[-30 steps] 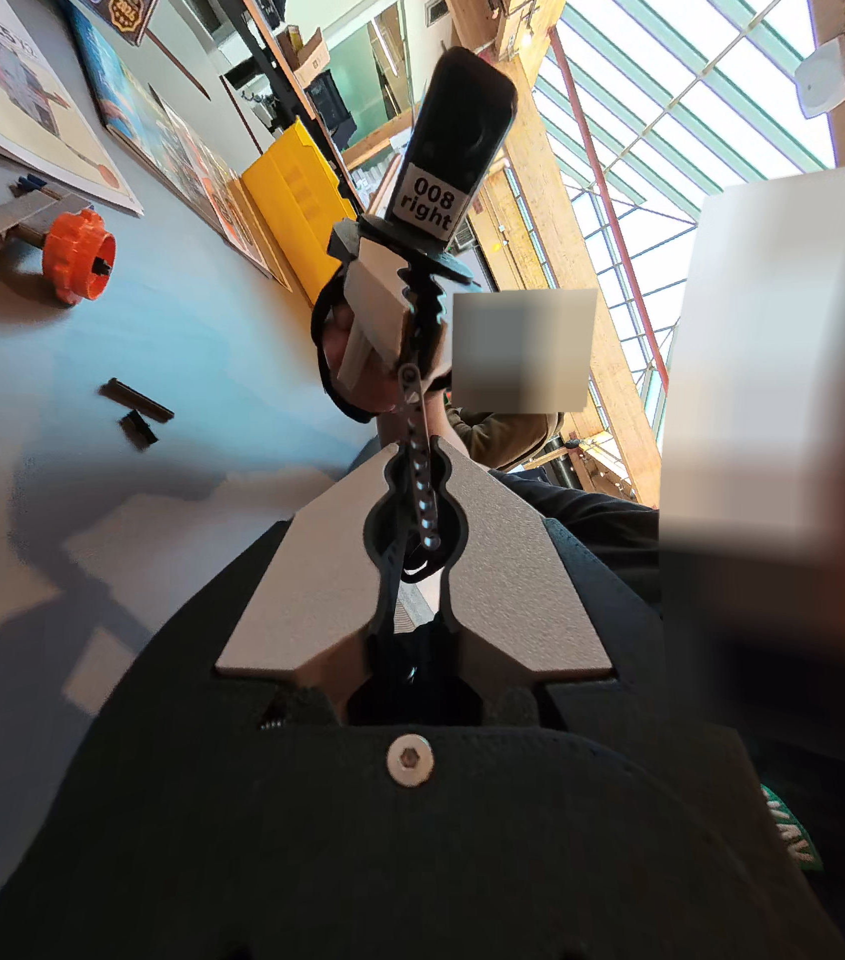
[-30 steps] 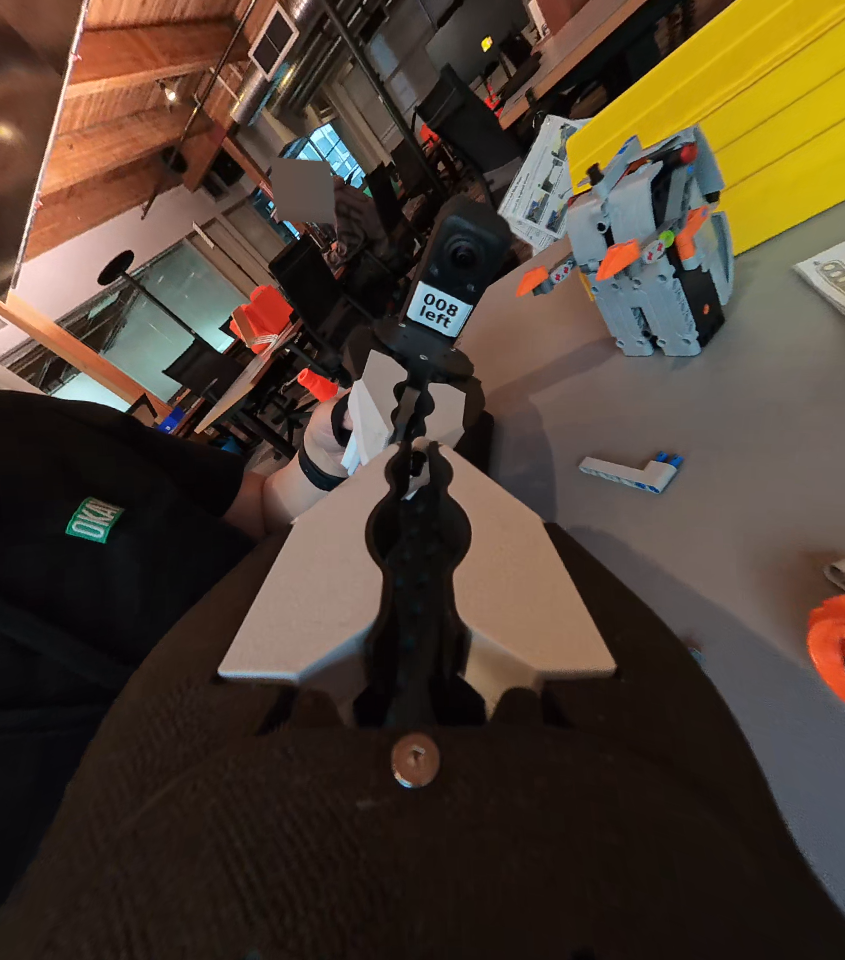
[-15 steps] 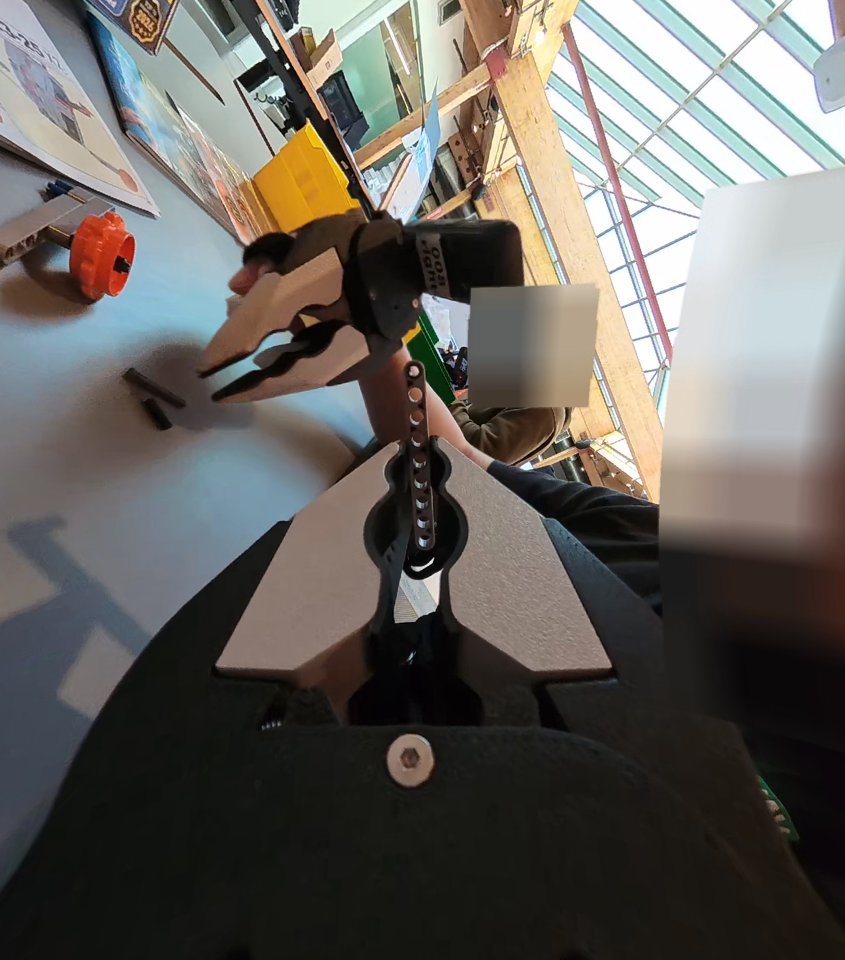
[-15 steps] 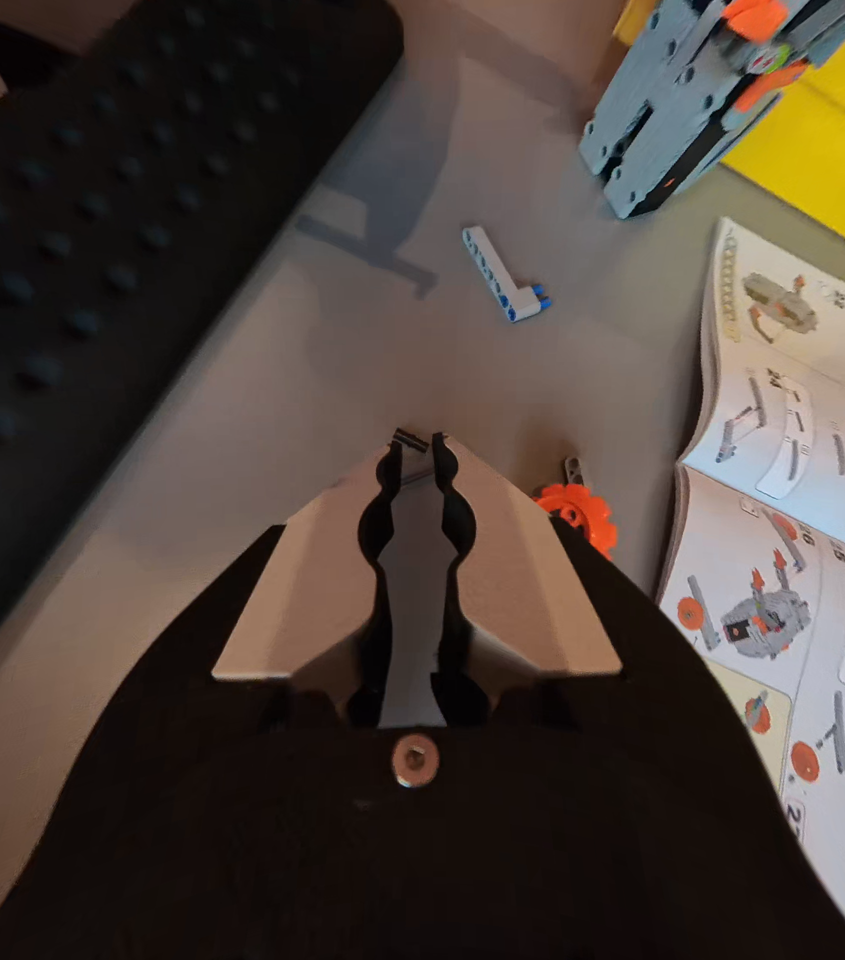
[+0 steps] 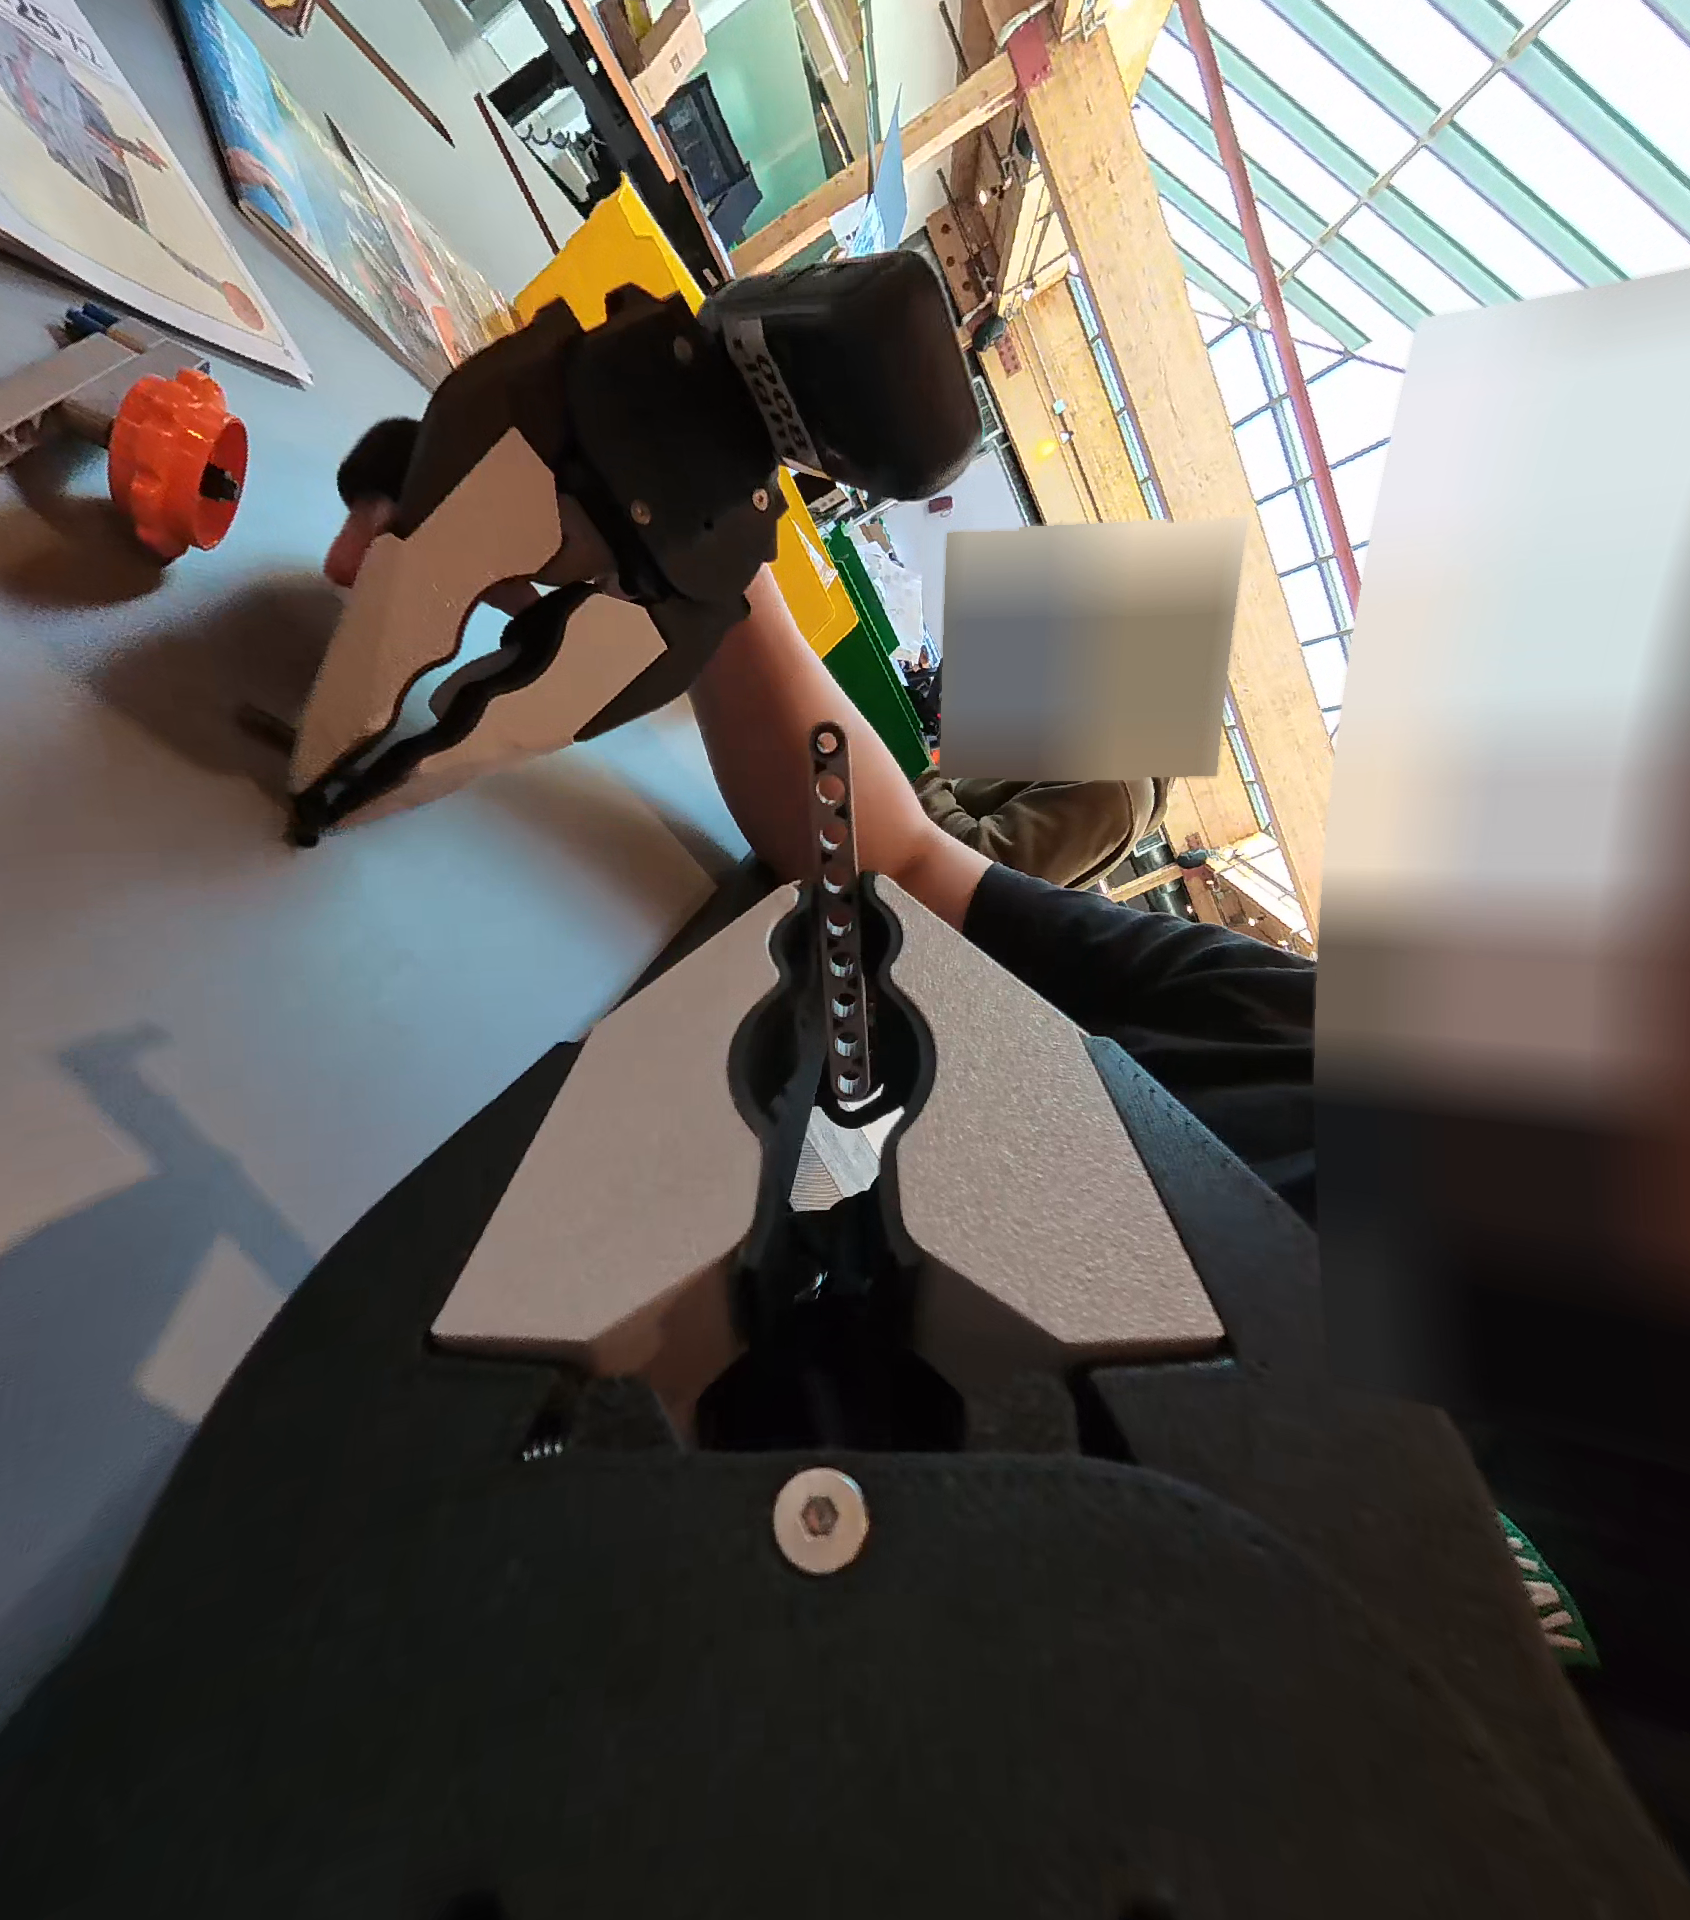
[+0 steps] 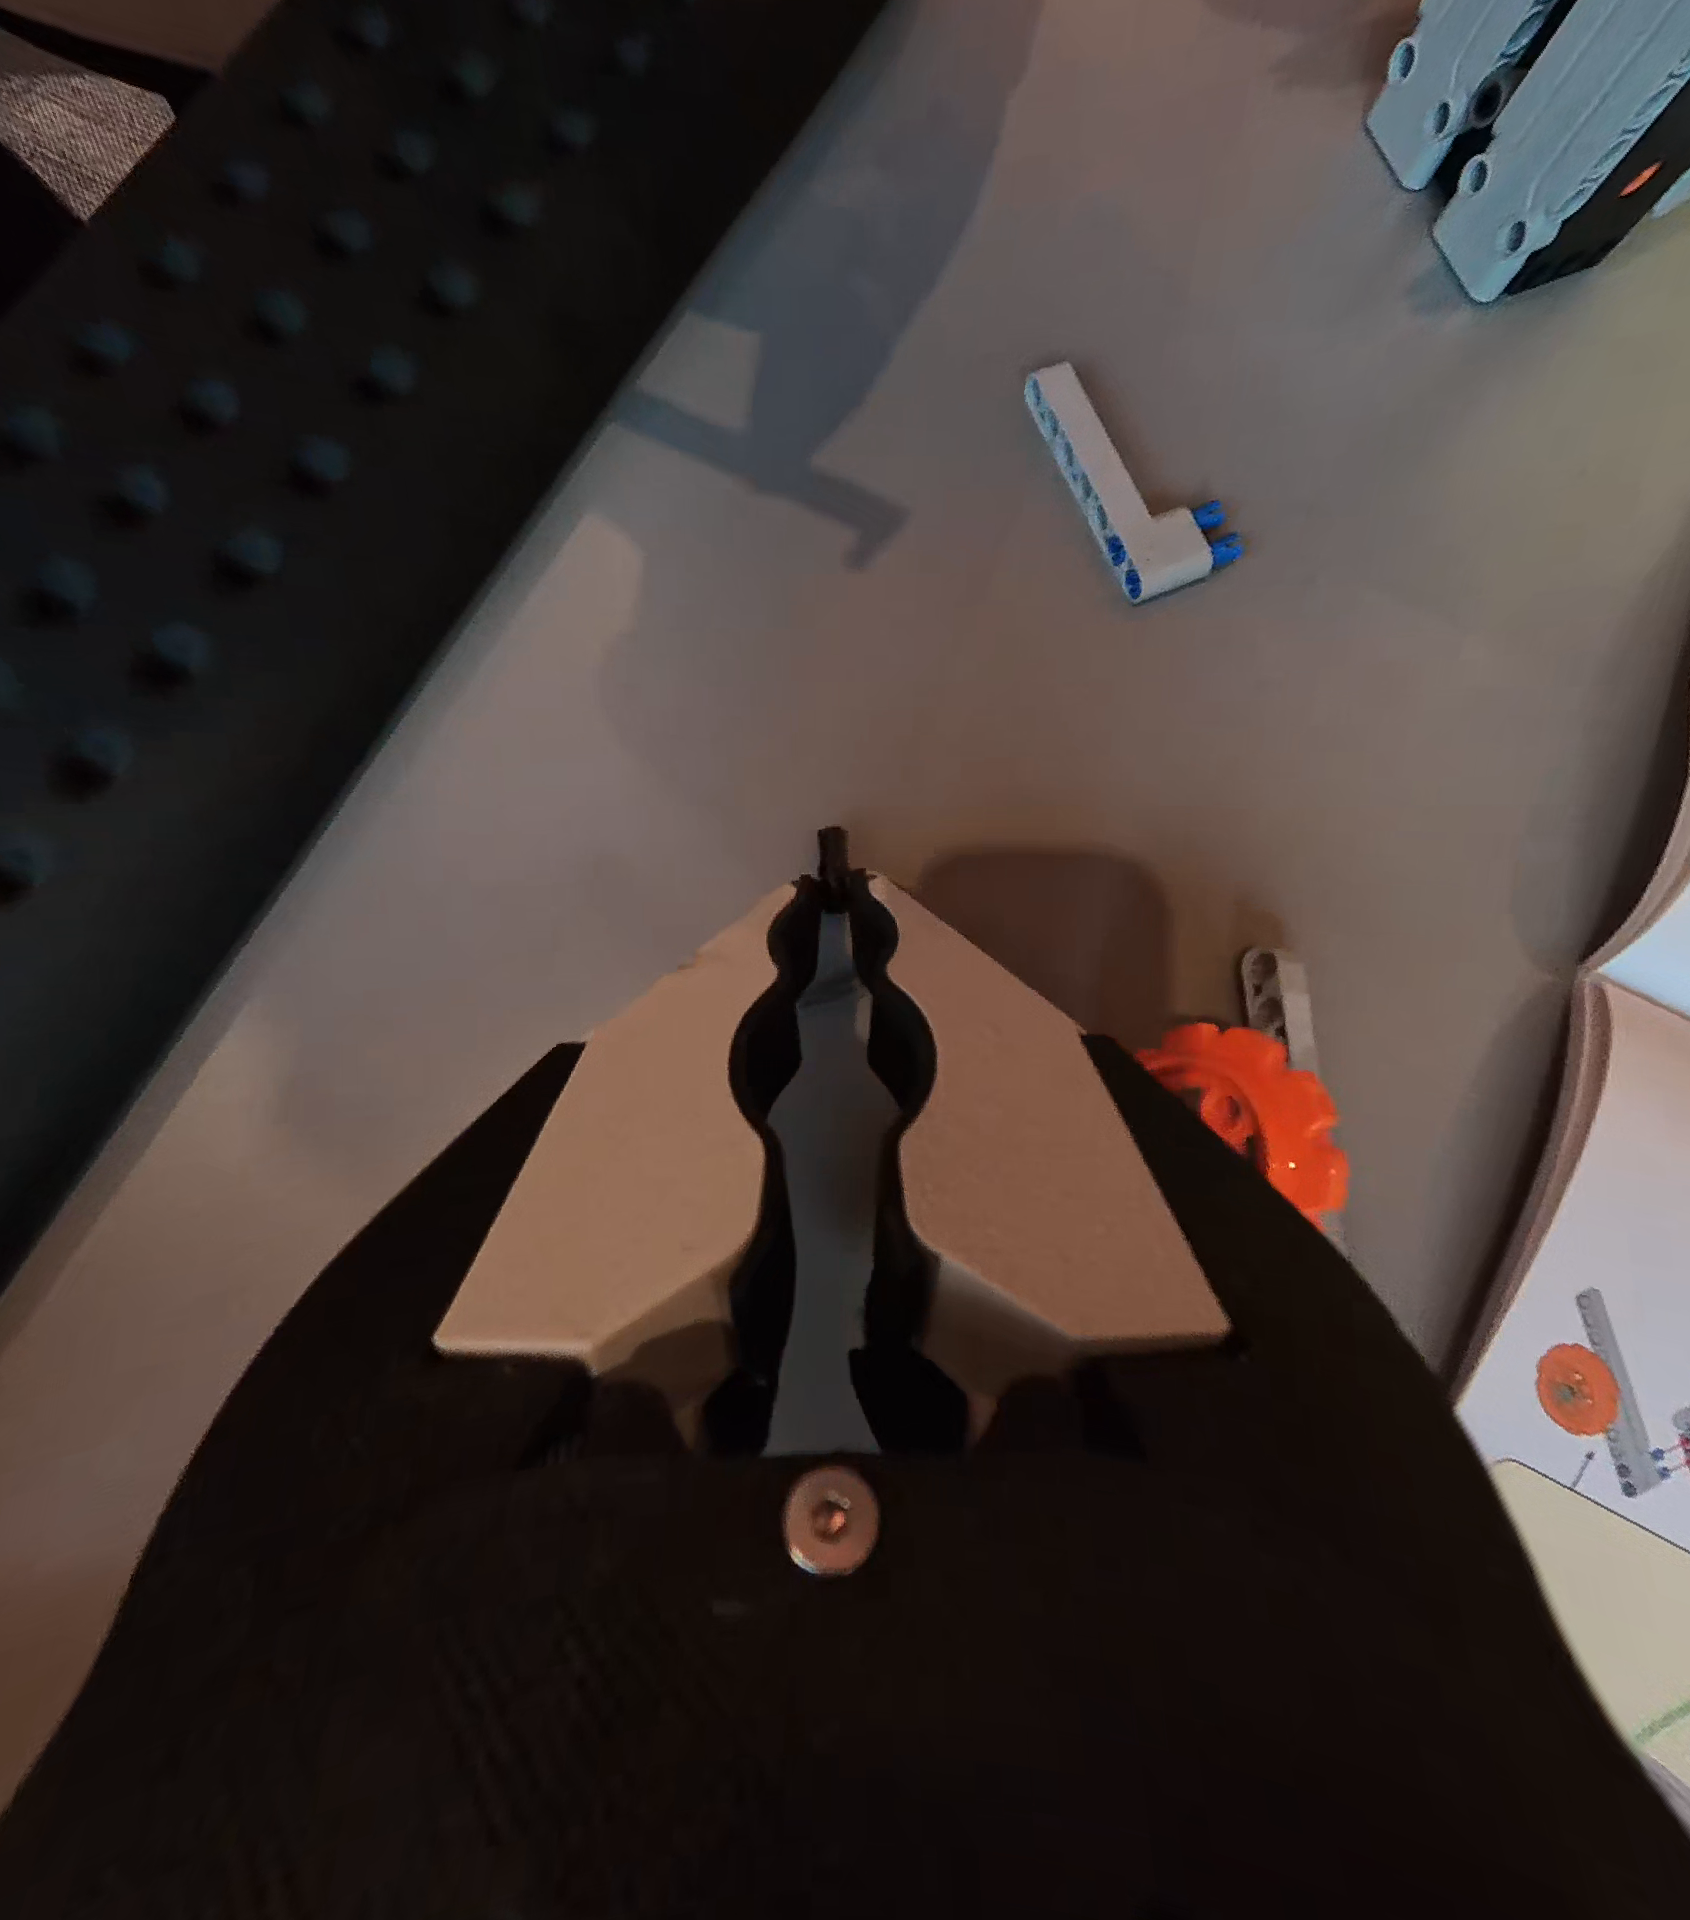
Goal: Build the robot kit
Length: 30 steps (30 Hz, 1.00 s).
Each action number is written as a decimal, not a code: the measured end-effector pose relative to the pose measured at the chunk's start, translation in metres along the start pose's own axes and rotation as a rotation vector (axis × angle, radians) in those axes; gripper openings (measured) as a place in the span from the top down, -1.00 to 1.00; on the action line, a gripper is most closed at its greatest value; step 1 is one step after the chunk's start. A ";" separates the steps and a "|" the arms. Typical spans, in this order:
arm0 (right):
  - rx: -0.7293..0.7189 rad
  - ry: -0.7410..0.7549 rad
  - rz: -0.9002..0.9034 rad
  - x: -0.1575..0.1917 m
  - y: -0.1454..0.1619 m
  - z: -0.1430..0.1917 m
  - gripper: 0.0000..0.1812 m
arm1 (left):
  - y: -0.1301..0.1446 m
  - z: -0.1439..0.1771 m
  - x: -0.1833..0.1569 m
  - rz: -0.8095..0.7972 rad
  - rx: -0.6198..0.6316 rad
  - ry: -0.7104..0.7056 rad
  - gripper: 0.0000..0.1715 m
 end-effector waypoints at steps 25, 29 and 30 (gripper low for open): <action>-0.301 0.082 -0.625 0.024 -0.019 0.068 0.97 | 0.005 0.016 0.019 0.002 -0.032 -0.063 0.93; -0.344 0.039 -0.762 0.032 -0.013 0.068 0.97 | 0.003 0.017 0.024 -0.008 -0.027 -0.084 0.93; -0.343 0.033 -0.781 0.033 -0.010 0.067 0.97 | 0.003 0.017 0.025 -0.010 -0.024 -0.092 0.93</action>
Point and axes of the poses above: each gripper's, where its closed fingertips meet, z back along the fingers, y out of its underside, x = y × z across the jaws, the point moved 2 cm from there along z, back along the fingers, and after that the axes turned 12 degrees about y, right-handed, at the moved point
